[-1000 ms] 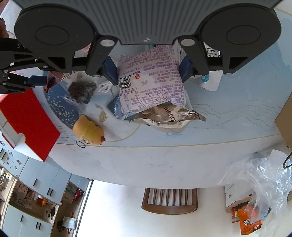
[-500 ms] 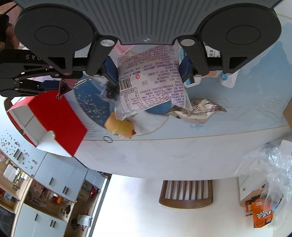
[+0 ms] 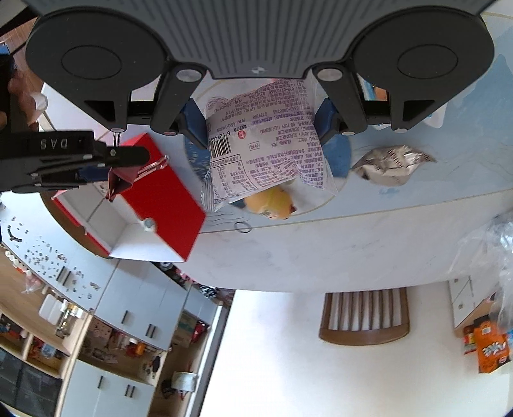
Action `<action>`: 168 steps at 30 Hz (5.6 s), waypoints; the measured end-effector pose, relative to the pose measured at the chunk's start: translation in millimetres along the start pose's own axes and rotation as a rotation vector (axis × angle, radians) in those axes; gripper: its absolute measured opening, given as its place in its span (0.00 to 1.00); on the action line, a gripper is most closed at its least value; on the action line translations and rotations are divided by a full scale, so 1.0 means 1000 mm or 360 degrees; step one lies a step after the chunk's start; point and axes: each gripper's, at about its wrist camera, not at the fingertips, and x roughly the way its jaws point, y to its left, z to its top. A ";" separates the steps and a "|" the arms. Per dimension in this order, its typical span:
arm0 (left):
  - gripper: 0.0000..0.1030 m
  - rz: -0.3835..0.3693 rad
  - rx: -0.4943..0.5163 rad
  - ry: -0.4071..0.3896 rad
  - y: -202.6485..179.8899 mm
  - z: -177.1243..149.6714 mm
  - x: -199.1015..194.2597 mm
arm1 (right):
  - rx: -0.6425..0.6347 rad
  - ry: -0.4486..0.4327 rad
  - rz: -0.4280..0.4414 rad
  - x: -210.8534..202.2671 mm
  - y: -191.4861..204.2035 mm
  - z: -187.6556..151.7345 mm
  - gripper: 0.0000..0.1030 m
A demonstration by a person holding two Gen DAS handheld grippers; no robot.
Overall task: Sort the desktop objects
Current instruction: 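Carry the snack bag and binder clip over the red box with both tools, then open both tools to drop the snack bag and clip into the box, then move both tools back toward the remaining items on the placemat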
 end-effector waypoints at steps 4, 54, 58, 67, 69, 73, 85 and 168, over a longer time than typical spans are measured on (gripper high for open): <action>0.65 -0.0034 0.0036 -0.0007 -0.018 0.006 -0.001 | 0.0031 -0.0014 0.0003 -0.012 -0.013 0.005 0.46; 0.65 -0.0228 0.0544 0.0271 -0.251 0.096 0.184 | 0.0125 0.0028 -0.0253 -0.007 -0.260 0.042 0.46; 0.65 -0.0180 0.0599 0.0335 -0.257 0.094 0.205 | 0.0067 0.0091 -0.0282 0.013 -0.266 0.042 0.46; 0.65 -0.0103 0.0661 0.0453 -0.262 0.085 0.233 | -0.0017 0.0207 -0.0347 0.055 -0.266 0.041 0.46; 0.65 -0.0080 0.0676 0.0480 -0.262 0.081 0.237 | -0.0021 0.0221 -0.0353 0.058 -0.267 0.043 0.46; 0.65 -0.0069 0.0694 0.0536 -0.261 0.076 0.243 | -0.0067 0.0360 -0.0380 0.070 -0.263 0.044 0.46; 0.66 -0.0067 0.0696 0.0634 -0.263 0.075 0.253 | -0.0148 0.0613 -0.0406 0.094 -0.246 0.043 0.46; 0.98 -0.0240 0.0196 -0.0110 -0.125 0.061 0.038 | 0.0206 -0.0255 -0.0029 -0.051 -0.116 0.035 0.99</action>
